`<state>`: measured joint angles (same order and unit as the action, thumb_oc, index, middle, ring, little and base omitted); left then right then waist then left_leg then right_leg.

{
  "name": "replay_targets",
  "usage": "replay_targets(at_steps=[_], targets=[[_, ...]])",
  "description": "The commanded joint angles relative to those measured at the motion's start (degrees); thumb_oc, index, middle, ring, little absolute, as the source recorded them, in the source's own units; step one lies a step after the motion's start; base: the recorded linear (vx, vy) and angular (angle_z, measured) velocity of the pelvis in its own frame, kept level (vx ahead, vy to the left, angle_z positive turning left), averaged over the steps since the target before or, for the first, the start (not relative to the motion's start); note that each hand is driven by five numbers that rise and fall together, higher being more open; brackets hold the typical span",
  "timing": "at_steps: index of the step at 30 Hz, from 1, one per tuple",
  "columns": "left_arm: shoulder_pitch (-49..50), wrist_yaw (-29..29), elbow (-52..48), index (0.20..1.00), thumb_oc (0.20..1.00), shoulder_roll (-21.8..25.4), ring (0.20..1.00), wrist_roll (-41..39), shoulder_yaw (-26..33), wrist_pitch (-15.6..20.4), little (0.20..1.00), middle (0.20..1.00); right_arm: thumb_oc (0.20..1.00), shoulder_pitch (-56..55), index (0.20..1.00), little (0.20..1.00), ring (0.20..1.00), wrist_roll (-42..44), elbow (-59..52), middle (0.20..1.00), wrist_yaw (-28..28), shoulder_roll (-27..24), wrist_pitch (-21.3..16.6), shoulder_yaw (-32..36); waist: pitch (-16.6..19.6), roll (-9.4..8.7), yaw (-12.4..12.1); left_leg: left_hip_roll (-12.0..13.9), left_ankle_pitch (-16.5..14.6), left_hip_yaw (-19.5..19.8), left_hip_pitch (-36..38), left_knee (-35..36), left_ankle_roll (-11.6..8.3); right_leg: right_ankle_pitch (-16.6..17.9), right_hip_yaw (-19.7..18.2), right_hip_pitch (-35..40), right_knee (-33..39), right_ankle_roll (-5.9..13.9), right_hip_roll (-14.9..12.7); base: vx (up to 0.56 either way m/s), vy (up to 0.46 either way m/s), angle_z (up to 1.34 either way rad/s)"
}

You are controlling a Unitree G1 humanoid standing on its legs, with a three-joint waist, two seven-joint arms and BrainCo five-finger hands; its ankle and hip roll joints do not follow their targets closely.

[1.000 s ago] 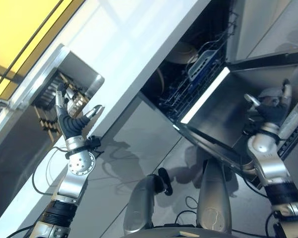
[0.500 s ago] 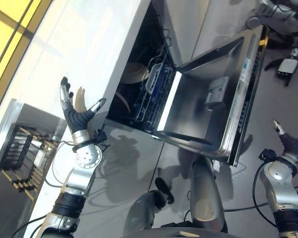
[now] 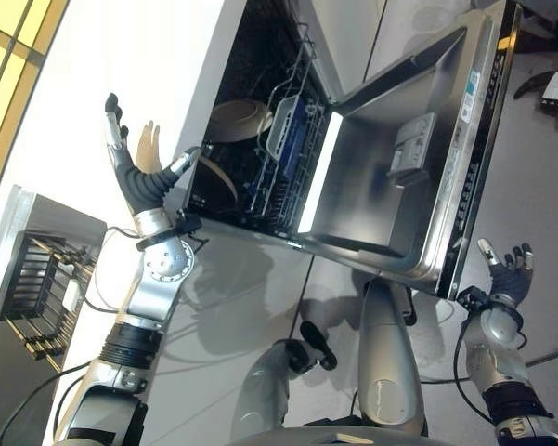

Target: Pick up plates and place into dishwasher.

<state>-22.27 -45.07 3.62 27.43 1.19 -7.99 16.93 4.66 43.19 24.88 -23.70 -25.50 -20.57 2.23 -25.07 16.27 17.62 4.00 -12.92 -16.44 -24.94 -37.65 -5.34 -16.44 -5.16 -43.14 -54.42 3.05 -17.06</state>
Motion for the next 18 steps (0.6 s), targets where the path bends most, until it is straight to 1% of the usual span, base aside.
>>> replay_targets(at_steps=[1, 3, 5, 6, 7, 8, 10, 11, 12, 13, 14, 15, 17, 18], targets=[[0.0, 0.2, 1.1, 1.000, 1.000, 2.0, 1.000, -1.0, 2.1, 0.3, 1.000, 1.000, 1.000, 3.3, 1.000, 1.000, 1.000, 3.1, 0.9, 1.000, 8.6, -2.4, -0.7, 0.3, -4.7, 3.21, -0.2, -1.7, -2.1, 1.7, -6.4, -7.5, 5.03, -7.8, -3.0, 1.1, -8.7, -4.88, 0.4, -0.04, -0.036, 0.16], [-0.1, 1.0, 0.4, 1.000, 1.000, 2.2, 1.000, -1.0, 2.2, 0.3, 1.000, 1.000, 1.000, 4.6, 1.000, 1.000, 1.000, 6.5, 2.1, 1.000, 13.5, -2.9, 1.2, -0.5, -4.7, 3.19, -0.7, -2.0, -2.7, 1.8, -7.8, -9.8, 4.81, -8.9, -3.1, 0.2, -11.3, -5.40, 0.4, -0.05, -0.051, 0.11], [-0.1, 1.5, -0.1, 1.000, 1.000, 2.4, 1.000, -0.9, 2.3, 0.2, 1.000, 1.000, 1.000, 6.0, 1.000, 1.000, 1.000, 9.9, 3.6, 1.000, 19.7, -3.0, 6.6, -1.2, -4.7, 3.14, -1.2, -2.4, -3.4, 2.1, -9.1, -12.2, 4.62, -9.9, -3.2, -0.7, -13.9, -5.88, 0.5, -0.05, -0.063, 0.18], [-0.1, 1.8, -0.7, 1.000, 1.000, 2.5, 1.000, -0.8, 2.3, 0.1, 1.000, 1.000, 1.000, 6.7, 1.000, 1.000, 1.000, 11.0, 3.9, 1.000, 21.0, -3.0, 7.9, -1.9, -4.7, 3.05, -1.6, -2.5, -3.5, 2.3, -9.9, -13.3, 4.45, -10.3, -3.3, -1.1, -15.3, -6.03, 0.6, 0.04, -0.114, 0.30], [-0.1, 2.2, -1.3, 1.000, 1.000, 2.6, 1.000, -0.6, 2.0, -0.2, 1.000, 1.000, 1.000, 7.8, 1.000, 1.000, 1.000, 12.3, 3.8, 1.000, 22.7, -3.0, 9.2, -2.6, -4.7, 2.78, -2.1, -2.8, -5.7, 3.0, -10.4, -16.0, 3.70, -12.7, -3.7, -1.0, -17.9, -5.94, 0.6, -0.04, -0.096, 0.34], [-0.2, 2.3, -1.6, 1.000, 1.000, 2.7, 1.000, -0.6, 2.1, -0.4, 1.000, 1.000, 1.000, 8.3, 1.000, 1.000, 1.000, 12.9, 3.7, 1.000, 24.0, -3.0, 9.4, -2.9, -4.7, 2.89, -2.2, -2.8, -4.0, 2.7, -11.2, -15.4, 4.24, -10.8, -3.5, -1.9, -17.5, -6.26, 0.5, -0.05, -0.108, 0.30], [-0.4, 3.0, -2.1, 1.000, 1.000, 3.0, 1.000, -0.6, 1.8, -0.6, 1.000, 1.000, 1.000, 10.9, 1.000, 1.000, 1.000, 14.6, 2.0, 1.000, 27.7, -3.0, 12.0, -4.4, -4.7, 2.62, -3.2, -3.1, -4.7, 3.2, -12.7, -17.6, 4.01, -11.7, -3.5, -2.7, -20.5, -6.46, 0.4, -0.06, -0.103, 0.31], [-0.4, 3.1, -2.0, 1.000, 1.000, 3.0, 1.000, -0.5, 1.6, -0.5, 1.000, 1.000, 1.000, 11.8, 1.000, 1.000, 1.000, 14.4, 1.2, 1.000, 29.2, -2.9, 12.8, -5.0, -4.7, 2.48, -3.5, -3.2, -6.5, 3.7, -12.6, -19.1, 3.38, -13.7, -3.8, -2.3, -22.0, -6.17, 0.4, -0.05, -0.069, 0.22], [-0.3, 3.1, -2.1, 1.000, 1.000, 3.0, 1.000, -0.5, 1.6, -0.3, 1.000, 1.000, 1.000, 12.7, 1.000, 1.000, 1.000, 13.7, -0.1, 1.000, 29.9, -2.7, 13.2, -5.6, -4.7, 2.66, -3.7, -3.2, -4.6, 3.5, -13.4, -18.2, 3.87, -11.8, -3.5, -3.2, -21.7, -6.32, 0.3, -0.03, -0.033, 0.09], [-0.2, 3.1, -2.0, 1.000, 1.000, 3.2, 1.000, -0.7, 1.5, 0.0, 1.000, 1.000, 1.000, 13.7, 1.000, 1.000, 1.000, 12.4, -2.2, 1.000, 30.2, -2.5, 13.8, -6.6, -4.7, 2.61, -4.0, -3.3, -4.8, 3.7, -13.8, -18.8, 3.78, -12.2, -3.5, -3.5, -22.5, -6.24, 0.3, 0.00, 0.000, 0.00], [-0.2, 3.1, -1.7, 1.000, 1.000, 3.3, 1.000, -1.1, 1.6, 0.1, 1.000, 1.000, 1.000, 14.4, 1.000, 1.000, 1.000, 11.6, -3.8, 1.000, 30.5, -2.4, 14.2, -7.4, -4.7, 2.43, -4.2, -3.3, -6.6, 4.1, -13.6, -20.1, 3.20, -14.2, -3.8, -3.0, -23.6, -5.96, 0.3, 0.00, 0.000, 0.00], [-0.2, 3.2, -1.5, 1.000, 1.000, 3.3, 1.000, -1.4, 1.8, 0.2, 1.000, 1.000, 1.000, 14.9, 1.000, 1.000, 1.000, 10.6, -5.4, 1.000, 31.6, -2.1, 14.5, -8.2, -4.7, 2.52, -4.3, -3.3, -4.7, 3.9, -14.2, -19.0, 3.68, -12.2, -3.5, -3.6, -22.8, -6.20, 0.2, 0.00, 0.000, 0.00], [0.1, 3.6, -1.1, 1.000, 1.000, 3.3, 1.000, -2.1, 2.0, 0.5, 1.000, 1.000, 1.000, 15.1, 1.000, 1.000, 1.000, 8.9, -8.7, 1.000, 34.0, -1.7, 15.6, -9.6, -4.7, 2.29, -4.5, -3.1, -4.6, 4.0, -14.1, -19.0, 3.51, -12.2, -3.3, -3.3, -22.6, -6.03, 0.1, -0.01, 0.046, 0.04], [0.2, 3.7, -1.0, 1.000, 1.000, 3.2, 1.000, -2.1, 2.0, 0.5, 1.000, 1.000, 1.000, 15.1, 1.000, 1.000, 1.000, 7.8, -10.8, 1.000, 34.2, -1.3, 16.2, -10.3, -4.7, 2.08, -4.7, -3.1, -4.4, 4.1, -13.9, -18.7, 3.43, -12.0, -3.0, -2.9, -22.1, -5.87, -0.1, 0.04, 0.039, 0.00]])
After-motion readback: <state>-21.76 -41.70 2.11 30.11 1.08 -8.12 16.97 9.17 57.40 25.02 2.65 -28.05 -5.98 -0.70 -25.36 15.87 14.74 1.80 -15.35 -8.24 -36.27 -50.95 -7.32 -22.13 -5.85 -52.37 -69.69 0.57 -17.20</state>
